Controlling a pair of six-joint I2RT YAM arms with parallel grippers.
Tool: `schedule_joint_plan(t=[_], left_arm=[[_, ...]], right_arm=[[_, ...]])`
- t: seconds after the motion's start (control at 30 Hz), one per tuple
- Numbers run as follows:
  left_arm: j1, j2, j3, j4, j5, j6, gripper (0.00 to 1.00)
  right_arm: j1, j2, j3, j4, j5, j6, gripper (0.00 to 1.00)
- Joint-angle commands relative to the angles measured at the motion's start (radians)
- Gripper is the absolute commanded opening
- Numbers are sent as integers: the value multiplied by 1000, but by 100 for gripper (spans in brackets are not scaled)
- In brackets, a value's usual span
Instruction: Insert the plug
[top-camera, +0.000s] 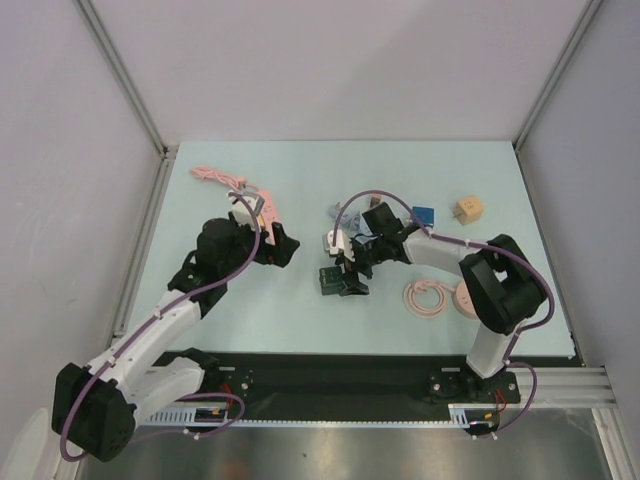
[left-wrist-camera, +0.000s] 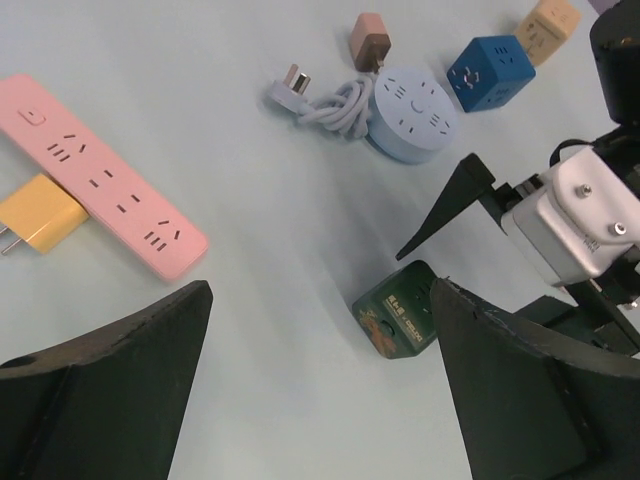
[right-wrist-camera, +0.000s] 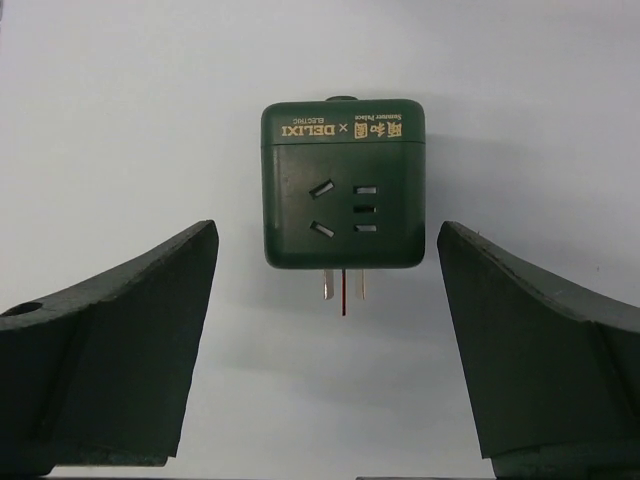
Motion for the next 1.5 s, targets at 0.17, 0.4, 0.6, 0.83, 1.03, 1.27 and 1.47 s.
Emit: schedule_joint_plan(t=[0.17, 0.4, 0.6, 0.83, 1.03, 1.27, 1.47], left_arm=[[8, -6, -27, 45, -21, -29, 96], [8, -30, -30, 0, 28, -23, 94], [11, -23, 70, -188, 46, 19, 88], [8, 62, 199, -256, 688, 53, 100], [8, 0, 243, -323, 686, 136, 100], [-10, -10, 239, -278, 841, 119, 97], [-70, -20, 226, -192, 821, 61, 96]], right_arm=[[43, 50, -13, 107, 60, -18, 89], [23, 73, -16, 197, 50, 18, 68], [-29, 38, 55, 101, -108, 87, 0], [-27, -94, 141, -40, -237, 330, 0], [-21, -283, 15, 160, -325, 540, 0], [-9, -404, -11, 267, -426, 745, 0], [34, -404, -11, 253, -392, 797, 0]])
